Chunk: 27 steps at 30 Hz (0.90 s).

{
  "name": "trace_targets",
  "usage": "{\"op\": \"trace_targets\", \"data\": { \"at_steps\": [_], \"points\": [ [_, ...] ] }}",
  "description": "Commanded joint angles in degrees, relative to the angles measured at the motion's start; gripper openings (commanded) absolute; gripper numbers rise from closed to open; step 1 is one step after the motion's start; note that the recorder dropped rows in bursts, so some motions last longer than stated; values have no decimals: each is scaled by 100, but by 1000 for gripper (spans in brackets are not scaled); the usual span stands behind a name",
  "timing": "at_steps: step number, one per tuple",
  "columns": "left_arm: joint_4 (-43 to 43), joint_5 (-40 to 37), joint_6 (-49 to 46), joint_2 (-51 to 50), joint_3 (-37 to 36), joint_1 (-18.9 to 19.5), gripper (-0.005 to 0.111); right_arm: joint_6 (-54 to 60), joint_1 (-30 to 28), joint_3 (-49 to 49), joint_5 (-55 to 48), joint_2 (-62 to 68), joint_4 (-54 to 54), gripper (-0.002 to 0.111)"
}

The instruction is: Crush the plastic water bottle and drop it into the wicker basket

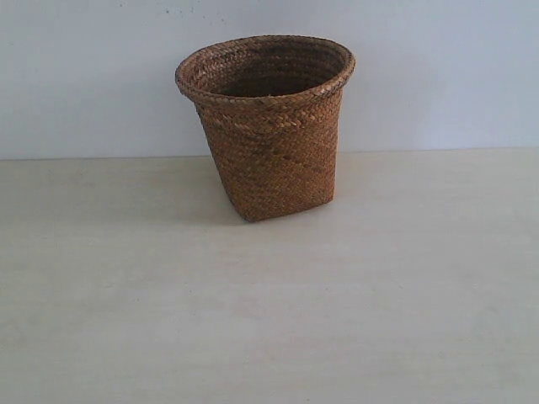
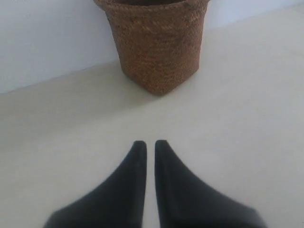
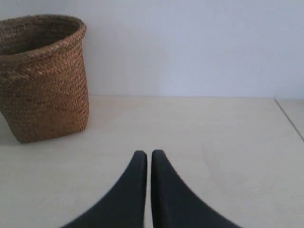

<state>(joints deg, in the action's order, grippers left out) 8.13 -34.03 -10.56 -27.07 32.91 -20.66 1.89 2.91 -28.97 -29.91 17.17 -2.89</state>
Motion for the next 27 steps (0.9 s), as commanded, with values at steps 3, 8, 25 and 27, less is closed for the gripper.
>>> {"op": "trace_targets", "data": {
  "at_steps": [3, 8, 25, 27],
  "points": [
    [335, 282, 80, 918, -476, 5, 4, 4, -21, 191, 485, -1328, 60, 0],
    [428, 1318, 80, 1524, -1057, 5, 4, -189, -21, 636, 489, -1717, 47, 0],
    [861, 1888, 80, 1630, -2048, 5, 4, -608, -21, 1164, 263, -1717, 10, 0],
    [861, 1888, 80, 1630, -2048, 5, 4, -608, -21, 1164, 263, -1717, 10, 0]
  ]
}}
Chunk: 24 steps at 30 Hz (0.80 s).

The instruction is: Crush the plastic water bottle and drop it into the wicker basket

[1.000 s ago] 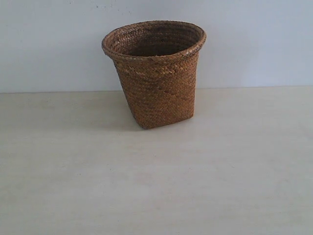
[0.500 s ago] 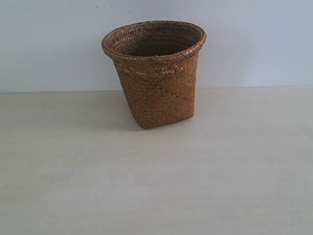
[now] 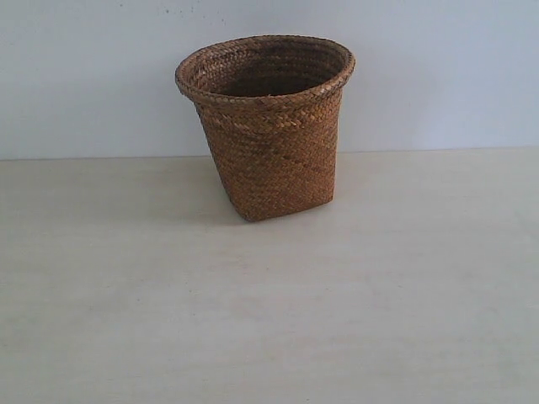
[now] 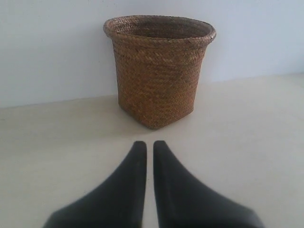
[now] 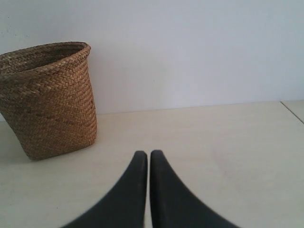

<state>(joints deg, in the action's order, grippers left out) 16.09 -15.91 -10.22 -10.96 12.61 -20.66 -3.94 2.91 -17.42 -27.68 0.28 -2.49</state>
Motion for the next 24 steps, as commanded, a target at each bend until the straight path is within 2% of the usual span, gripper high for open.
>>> {"op": "trace_targets", "data": {
  "at_steps": [1, 12, 16, 24],
  "points": [
    [65, 75, 47, 19, -18, 5, 4, -25, -21, 10, 40, -28, -30, 0],
    [49, 69, 84, 19, -18, 5, 4, -25, -21, 10, 40, -28, -30, 0],
    [-285, -44, 291, 19, -32, 19, 4, -25, -21, 10, 40, -28, -30, 0],
    [-285, 4, 628, 322, -498, 807, 4, -25, -21, 10, 67, -28, -18, 0]
  ]
}}
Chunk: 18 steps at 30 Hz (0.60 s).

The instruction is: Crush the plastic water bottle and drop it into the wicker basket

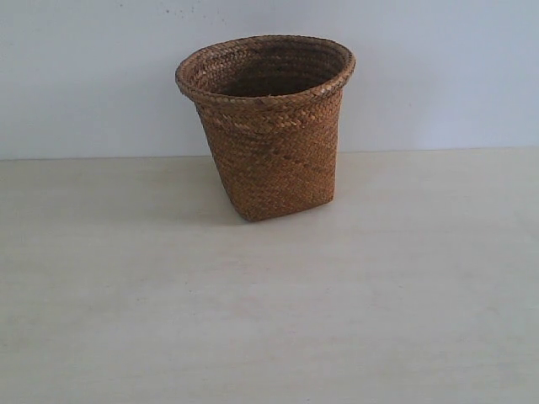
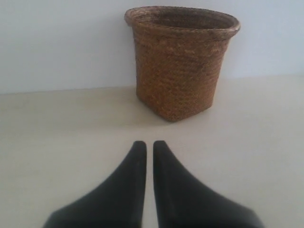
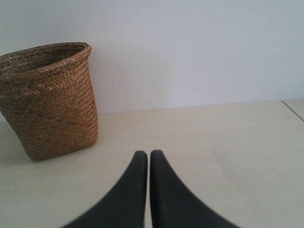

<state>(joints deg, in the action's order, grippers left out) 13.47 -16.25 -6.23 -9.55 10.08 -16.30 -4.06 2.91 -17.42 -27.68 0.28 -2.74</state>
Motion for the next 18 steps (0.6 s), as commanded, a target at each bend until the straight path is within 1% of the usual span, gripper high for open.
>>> {"op": "trace_targets", "data": {
  "at_steps": [1, 4, 8, 10, 12, 18],
  "points": [
    [-58, 39, 329, 234, -315, 475, 4, -13, -21, 10, 118, -28, 7, 0],
    [-232, 39, 701, 392, -503, 694, 4, -13, -21, 10, 186, -28, 7, 0],
    [-232, 39, 690, 673, -829, 844, 4, -13, -21, 10, 186, -28, 7, 0],
    [-199, 39, 690, 824, -1008, 871, 4, -13, -21, 10, 186, -28, 7, 0],
    [-145, -94, 623, 955, -1008, 938, 4, -13, -21, 10, 174, -28, 7, 0],
    [-145, -71, 340, 955, -1008, 938, 4, -13, -21, 10, 174, -28, 7, 0]
  ]
}}
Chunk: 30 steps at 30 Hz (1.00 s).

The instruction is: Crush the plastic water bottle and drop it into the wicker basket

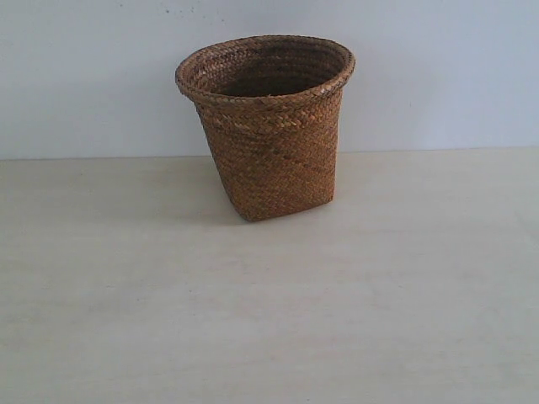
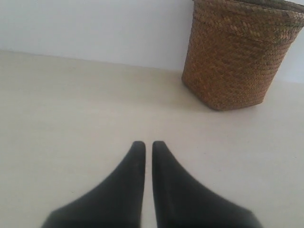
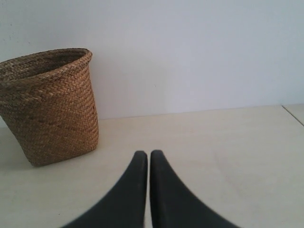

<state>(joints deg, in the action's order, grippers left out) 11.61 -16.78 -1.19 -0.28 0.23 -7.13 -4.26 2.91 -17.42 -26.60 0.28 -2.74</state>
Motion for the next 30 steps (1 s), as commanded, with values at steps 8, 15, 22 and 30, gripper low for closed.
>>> {"op": "trace_targets", "data": {
  "at_steps": [8, 15, 22, 30],
  "points": [
    [-57, -18, -165, 28, -23, 142, 4, 7, -21, 10, 66, -28, 7, 0],
    [-201, -18, -165, 28, -23, 142, 4, 7, -21, 10, 66, -28, 7, 0],
    [-201, -18, -165, 28, -23, 142, 4, 7, -21, 10, 66, -28, 7, 0],
    [-201, -18, -178, 28, -23, 142, 4, 19, -21, 10, 66, -28, 57, 0]
  ]
}}
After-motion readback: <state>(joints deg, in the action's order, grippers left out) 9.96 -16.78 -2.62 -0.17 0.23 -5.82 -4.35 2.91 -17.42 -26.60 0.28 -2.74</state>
